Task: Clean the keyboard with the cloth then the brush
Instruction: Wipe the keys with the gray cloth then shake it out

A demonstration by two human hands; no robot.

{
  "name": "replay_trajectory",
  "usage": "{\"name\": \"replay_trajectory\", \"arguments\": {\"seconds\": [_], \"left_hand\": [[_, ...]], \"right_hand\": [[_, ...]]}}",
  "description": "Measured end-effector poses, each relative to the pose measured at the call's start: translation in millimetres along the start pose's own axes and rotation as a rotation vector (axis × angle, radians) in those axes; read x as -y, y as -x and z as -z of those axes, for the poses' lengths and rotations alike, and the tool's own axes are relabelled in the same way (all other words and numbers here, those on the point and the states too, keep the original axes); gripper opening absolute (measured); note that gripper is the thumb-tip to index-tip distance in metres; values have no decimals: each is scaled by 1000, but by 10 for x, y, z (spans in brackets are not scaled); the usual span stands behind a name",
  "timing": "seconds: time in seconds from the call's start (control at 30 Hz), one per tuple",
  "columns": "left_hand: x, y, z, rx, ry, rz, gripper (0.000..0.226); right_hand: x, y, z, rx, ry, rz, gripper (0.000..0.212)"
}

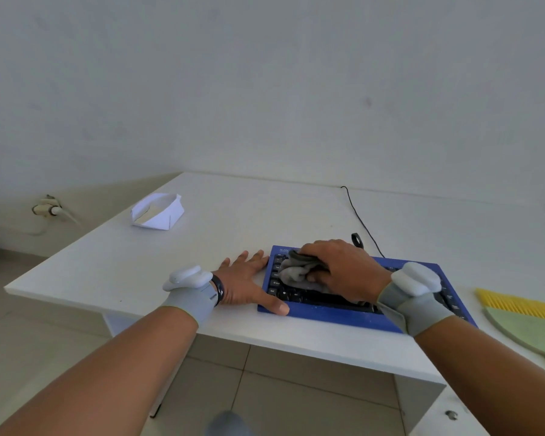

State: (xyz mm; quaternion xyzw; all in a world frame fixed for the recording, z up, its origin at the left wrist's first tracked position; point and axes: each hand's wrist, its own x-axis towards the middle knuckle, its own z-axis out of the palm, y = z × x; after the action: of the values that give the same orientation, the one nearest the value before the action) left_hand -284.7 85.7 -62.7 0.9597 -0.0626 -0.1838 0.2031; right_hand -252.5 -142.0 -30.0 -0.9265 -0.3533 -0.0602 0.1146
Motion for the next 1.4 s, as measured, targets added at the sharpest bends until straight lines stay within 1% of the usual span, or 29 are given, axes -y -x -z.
{"name": "replay_trajectory", "arguments": {"seconds": [0.07, 0.23, 0.33, 0.43, 0.5, 0.57, 0.73, 0.87, 1.03, 1.07, 1.2, 1.3, 1.4], "left_hand": [[7, -4, 9, 1, 9, -1, 138], [13, -6, -8, -15, 14, 0, 134], [21, -22, -19, -24, 18, 3, 136], [19, -29, -23, -26, 20, 6, 138], [7, -22, -26, -35, 20, 12, 139], [-5, -9, -36, -45, 20, 14, 140], [-7, 10, -44, -42, 45, 23, 139], [-13, 10, -41, -45, 61, 27, 139], [24, -7, -89, -92, 63, 4, 143], [29, -4, -93, -99, 64, -1, 143], [48, -8, -97, -100, 36, -20, 143], [68, -14, -112, -98, -4, -22, 143], [81, -4, -114, -104, 17, -31, 140]], "right_hand": [[-46, 44, 57, 2, -6, -34, 31], [-180, 172, 175, 4, 48, -141, 47], [-204, 208, 300, 20, 111, -173, 45], [-114, 159, 338, -103, 55, -126, 33], [3, 91, 282, -163, 7, -66, 31], [117, 38, 158, -172, -9, -26, 32], [133, 100, -60, -105, 26, -24, 39], [60, 304, 45, -47, 81, -62, 38], [55, 448, 253, 91, 112, -148, 39], [85, 438, 287, 73, 118, -159, 39], [343, 289, 242, -132, 83, -129, 40], [531, 173, 31, -126, 53, -60, 42], [528, 221, -78, -99, 84, -25, 41]]}}
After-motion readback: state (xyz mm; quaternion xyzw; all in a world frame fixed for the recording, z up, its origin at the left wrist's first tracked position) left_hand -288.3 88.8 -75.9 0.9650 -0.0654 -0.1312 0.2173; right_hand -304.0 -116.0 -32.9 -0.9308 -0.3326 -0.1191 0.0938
